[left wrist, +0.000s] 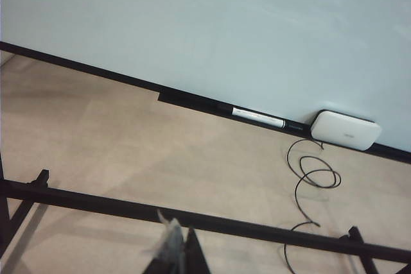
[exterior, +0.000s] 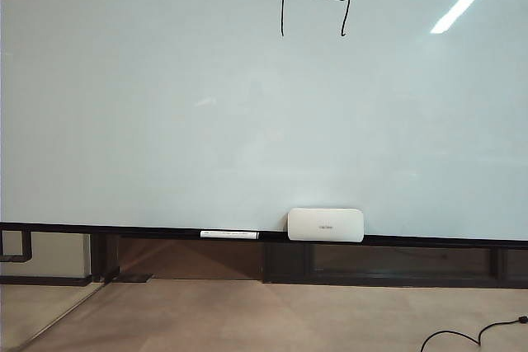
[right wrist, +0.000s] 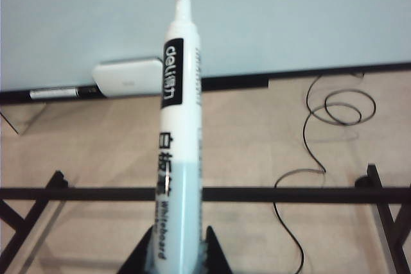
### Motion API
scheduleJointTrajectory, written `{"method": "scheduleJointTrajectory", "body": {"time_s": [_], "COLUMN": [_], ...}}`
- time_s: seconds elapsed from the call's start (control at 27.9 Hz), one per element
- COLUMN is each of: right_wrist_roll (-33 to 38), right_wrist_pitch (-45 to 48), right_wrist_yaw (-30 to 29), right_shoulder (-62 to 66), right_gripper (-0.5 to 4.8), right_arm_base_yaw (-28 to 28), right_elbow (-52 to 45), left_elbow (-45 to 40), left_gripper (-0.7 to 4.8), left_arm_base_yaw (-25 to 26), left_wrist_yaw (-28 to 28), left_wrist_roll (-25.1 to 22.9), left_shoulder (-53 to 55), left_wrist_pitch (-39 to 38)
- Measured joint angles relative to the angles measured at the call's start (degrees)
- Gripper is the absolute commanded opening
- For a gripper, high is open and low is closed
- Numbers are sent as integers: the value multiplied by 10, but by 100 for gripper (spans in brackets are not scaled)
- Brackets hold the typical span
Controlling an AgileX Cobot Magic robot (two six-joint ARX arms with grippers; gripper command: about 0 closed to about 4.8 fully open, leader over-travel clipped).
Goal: Reach to the right to find the marker pen, pick it up, and write the number 14 on the whiteboard.
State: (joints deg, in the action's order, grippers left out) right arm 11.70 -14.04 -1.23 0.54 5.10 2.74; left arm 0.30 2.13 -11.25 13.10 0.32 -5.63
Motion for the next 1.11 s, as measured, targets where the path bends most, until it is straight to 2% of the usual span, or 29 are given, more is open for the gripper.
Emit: {"method": "scheduleJointTrajectory", "body": {"time_s": [0.14,0.25,1.11], "right_wrist_roll": [-3,-10,-11], "right_wrist_pitch": [2,3,5], "right_wrist_yaw": [0,0,-1], "right_shoulder": [3,4,4], "right_gripper": [-1,-1,-1], "right_arm_base_yaw": [0,0,2], "right_elbow": [-12,-13,-13], "left_elbow": [1,1,1], "left_gripper": [-6,-6,-6], "left_arm_base_yaw": [-15,-18,-21], "left_wrist_yaw": [0,0,-2], "left_wrist_roll": [-35,-43,-38], "left_shoulder": [0,0,0], "left_wrist_pitch": [15,6,-4]}}
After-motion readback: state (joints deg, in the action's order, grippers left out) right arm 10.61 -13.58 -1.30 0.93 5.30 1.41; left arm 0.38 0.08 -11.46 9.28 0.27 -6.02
